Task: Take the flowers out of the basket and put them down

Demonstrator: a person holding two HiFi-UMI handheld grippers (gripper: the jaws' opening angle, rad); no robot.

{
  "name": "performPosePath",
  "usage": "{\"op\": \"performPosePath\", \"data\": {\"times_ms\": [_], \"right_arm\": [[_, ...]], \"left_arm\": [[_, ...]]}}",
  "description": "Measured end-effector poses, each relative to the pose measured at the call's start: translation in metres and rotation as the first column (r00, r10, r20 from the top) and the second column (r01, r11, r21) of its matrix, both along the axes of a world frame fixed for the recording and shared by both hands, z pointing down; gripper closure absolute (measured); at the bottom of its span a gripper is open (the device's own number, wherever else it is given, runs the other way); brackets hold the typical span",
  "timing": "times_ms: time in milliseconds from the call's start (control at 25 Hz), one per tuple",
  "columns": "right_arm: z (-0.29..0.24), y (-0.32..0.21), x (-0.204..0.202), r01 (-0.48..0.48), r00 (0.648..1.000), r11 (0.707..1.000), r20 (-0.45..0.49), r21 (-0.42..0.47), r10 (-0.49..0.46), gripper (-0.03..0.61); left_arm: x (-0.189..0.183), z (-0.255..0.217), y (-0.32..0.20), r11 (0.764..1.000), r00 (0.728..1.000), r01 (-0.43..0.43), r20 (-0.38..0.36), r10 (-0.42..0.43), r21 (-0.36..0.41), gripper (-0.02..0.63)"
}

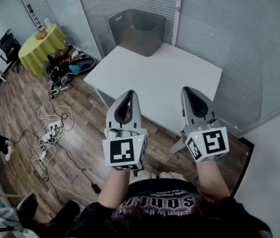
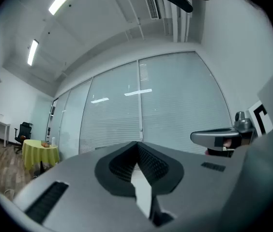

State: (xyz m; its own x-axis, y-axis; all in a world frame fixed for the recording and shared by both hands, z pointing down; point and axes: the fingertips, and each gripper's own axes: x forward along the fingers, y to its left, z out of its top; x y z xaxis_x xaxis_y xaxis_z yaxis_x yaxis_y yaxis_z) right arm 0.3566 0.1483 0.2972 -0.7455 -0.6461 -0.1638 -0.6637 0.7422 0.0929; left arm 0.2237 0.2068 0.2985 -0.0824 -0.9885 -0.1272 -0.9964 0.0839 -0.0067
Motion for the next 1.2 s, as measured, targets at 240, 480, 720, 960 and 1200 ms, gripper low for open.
{"op": "performPosePath", "data": {"times_ms": [240, 480, 720, 960, 1200], "right_arm": [[-0.007, -0.011, -0.021, 0.008, 1.000, 1.000, -0.008, -0.008, -0.008, 0.551], [-0.008, -0.021, -0.042, -0.012, 1.000, 1.000, -0.019, -0.002, 0.012, 0.549], [-0.007, -0.037, -0.068, -0.042, 0.999, 0.999, 0.003, -0.019, 0.042, 0.549], [-0.015, -0.047, -0.102, -0.055, 0.998, 0.998, 0.025, -0.030, 0.056, 0.549], [-0.008, -0.054, -0.133, -0.060, 0.997, 0.997, 0.046, -0.048, 0.062, 0.549]], "left_arm": [[-0.024, -0.005, -0.013, 1.000, 1.000, 0.004, -0.013, -0.005, -0.009, 0.612], [-0.049, -0.002, -0.026, 1.000, 1.000, -0.002, -0.030, 0.001, -0.029, 0.613], [-0.081, -0.001, -0.041, 0.999, 0.999, -0.039, -0.012, 0.039, 0.003, 0.612], [-0.124, -0.009, -0.049, 0.999, 0.999, -0.043, -0.013, 0.043, 0.000, 0.612], [-0.158, -0.004, -0.049, 0.999, 0.999, -0.053, -0.006, 0.053, -0.008, 0.614]]}}
